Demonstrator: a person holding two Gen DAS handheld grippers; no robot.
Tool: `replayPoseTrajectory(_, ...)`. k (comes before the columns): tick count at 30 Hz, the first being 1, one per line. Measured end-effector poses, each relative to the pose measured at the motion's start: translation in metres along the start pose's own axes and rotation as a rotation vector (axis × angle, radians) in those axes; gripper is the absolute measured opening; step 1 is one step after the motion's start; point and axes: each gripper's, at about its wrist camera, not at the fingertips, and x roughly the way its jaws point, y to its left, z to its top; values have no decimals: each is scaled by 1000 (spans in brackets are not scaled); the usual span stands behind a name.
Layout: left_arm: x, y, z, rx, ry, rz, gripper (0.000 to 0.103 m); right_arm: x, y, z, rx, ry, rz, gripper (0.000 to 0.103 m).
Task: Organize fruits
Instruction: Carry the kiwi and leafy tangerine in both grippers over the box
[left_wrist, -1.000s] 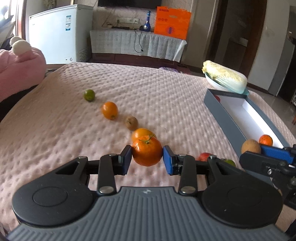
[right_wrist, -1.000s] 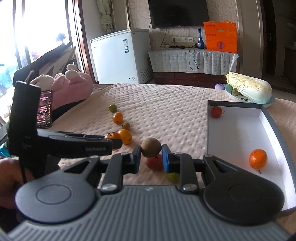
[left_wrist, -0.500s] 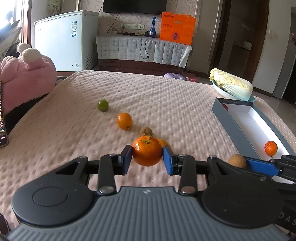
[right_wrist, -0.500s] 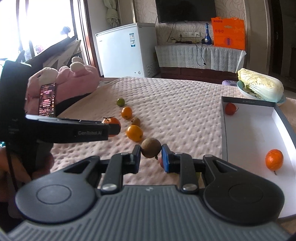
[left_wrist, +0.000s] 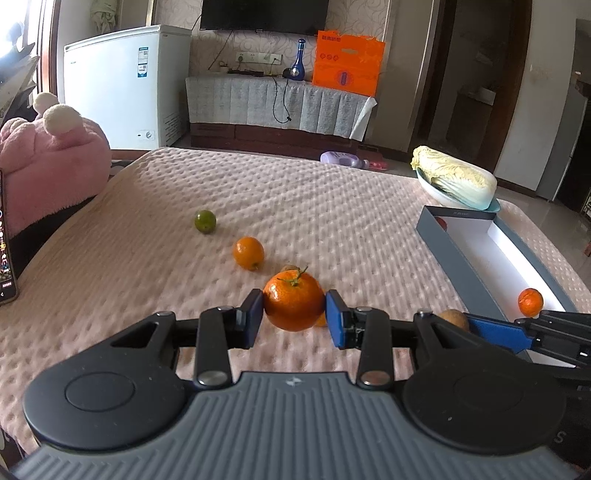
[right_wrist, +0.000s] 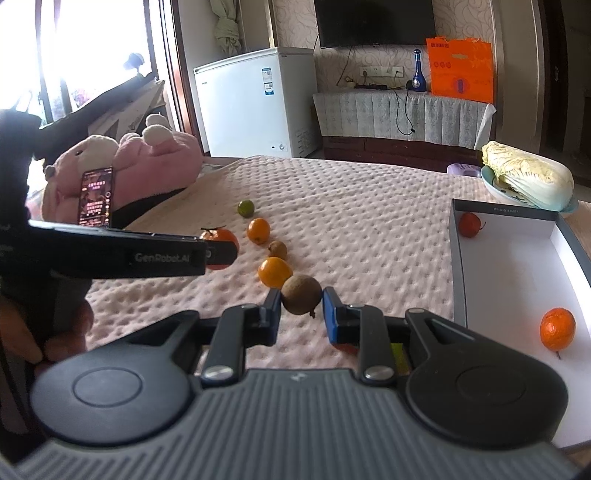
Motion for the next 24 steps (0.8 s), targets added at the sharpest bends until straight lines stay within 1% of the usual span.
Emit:
replayPoseTrajectory(8, -1, -6, 2, 7, -4, -23, 42, -8, -6, 5, 26, -29, 4, 27)
replayPoseTrajectory(17, 5, -12, 2, 28, 4, -3, 42, -25, -18, 12, 48, -75, 11, 27)
replayPoseTrajectory(21, 8, -17, 1, 36, 5, -2, 42, -34, -28, 13, 58, -93, -5, 27)
replayPoseTrajectory(24, 11, -25, 0, 57, 1, -3, 42, -41, -44, 14, 87, -109, -40, 27)
